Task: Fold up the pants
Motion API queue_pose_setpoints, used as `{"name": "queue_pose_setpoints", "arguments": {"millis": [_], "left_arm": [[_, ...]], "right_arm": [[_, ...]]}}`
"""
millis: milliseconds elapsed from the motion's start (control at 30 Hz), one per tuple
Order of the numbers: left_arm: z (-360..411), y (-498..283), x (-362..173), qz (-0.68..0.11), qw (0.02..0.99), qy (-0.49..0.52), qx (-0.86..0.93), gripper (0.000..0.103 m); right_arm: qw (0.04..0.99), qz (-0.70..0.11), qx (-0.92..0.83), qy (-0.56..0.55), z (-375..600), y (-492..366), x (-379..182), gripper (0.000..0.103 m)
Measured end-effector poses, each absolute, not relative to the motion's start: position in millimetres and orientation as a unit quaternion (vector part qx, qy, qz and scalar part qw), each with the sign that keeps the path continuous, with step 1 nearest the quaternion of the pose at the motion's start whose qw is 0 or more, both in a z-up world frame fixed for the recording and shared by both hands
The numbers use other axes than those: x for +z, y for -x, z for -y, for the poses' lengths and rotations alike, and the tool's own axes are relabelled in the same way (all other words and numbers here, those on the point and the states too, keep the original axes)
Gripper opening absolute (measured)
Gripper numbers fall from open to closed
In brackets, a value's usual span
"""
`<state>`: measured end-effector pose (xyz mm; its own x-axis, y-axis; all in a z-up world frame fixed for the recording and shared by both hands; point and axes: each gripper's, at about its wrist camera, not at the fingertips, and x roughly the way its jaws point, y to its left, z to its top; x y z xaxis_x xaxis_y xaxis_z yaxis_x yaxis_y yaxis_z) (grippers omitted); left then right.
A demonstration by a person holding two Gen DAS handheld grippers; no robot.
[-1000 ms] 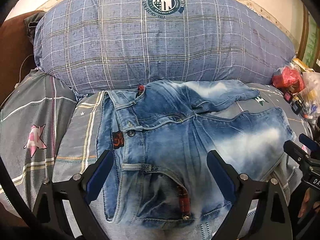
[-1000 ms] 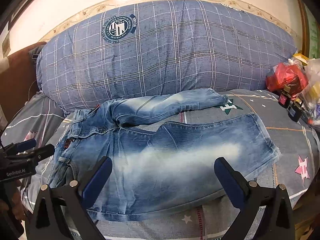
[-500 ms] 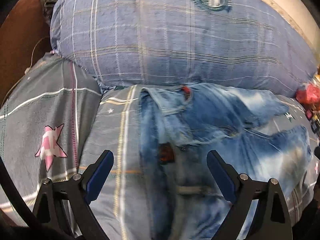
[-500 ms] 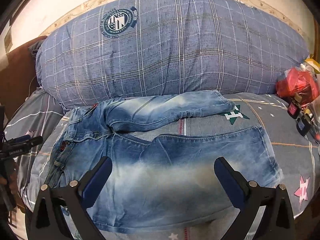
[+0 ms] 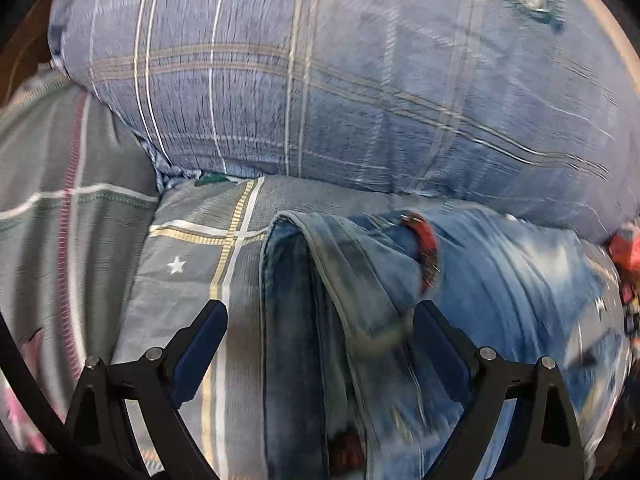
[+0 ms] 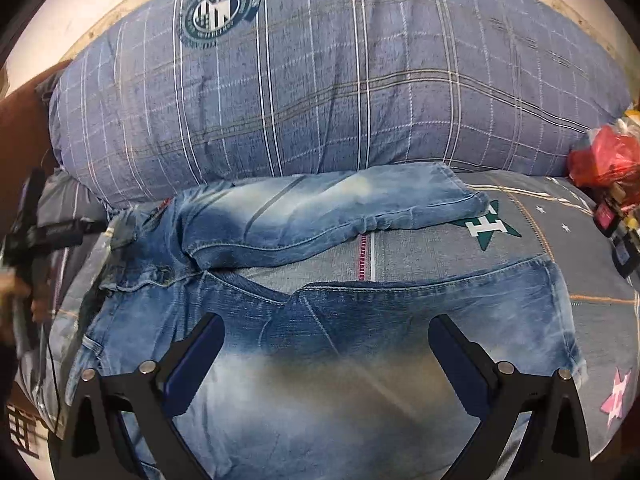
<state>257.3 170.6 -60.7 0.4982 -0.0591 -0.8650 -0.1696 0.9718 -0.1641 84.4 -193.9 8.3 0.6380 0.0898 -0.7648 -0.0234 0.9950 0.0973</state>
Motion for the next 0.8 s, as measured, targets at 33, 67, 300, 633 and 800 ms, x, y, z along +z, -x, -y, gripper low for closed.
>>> {"name": "queue_pose_setpoints", "arguments": {"millis": [33,67,300,633,800], "left_arm": [[-174.7,-265.2,-66.7,-0.506,0.853,0.12,0.036,0.094],[-178.2,-270.9,-71.3,-0.511,0.85,0.123,0.042,0.094],[-200.3,-298.0,-95.9,-0.528,0.836,0.133,0.068,0.094],[-170.1,-292.1,-101.9,-0.509,0.858,0.05,0.039,0.036],[-164.7,-277.4,-85.2,-0.487,0.872,0.054,0.021,0.011]], "right_arm": [[0.903,-0.427,0.03,-0.033,196.1,-89.1,6.2,0.103],[0.902,-0.43,0.027,-0.028,198.2,-92.8,4.7,0.103],[0.896,-0.443,0.008,-0.013,232.0,-131.6,2.2,0.103],[0.882,-0.471,-0.009,-0.015,274.2,-206.0,-12.3,0.103],[0.875,-0.483,-0.013,-0.022,292.9,-242.0,-19.3,0.103]]}}
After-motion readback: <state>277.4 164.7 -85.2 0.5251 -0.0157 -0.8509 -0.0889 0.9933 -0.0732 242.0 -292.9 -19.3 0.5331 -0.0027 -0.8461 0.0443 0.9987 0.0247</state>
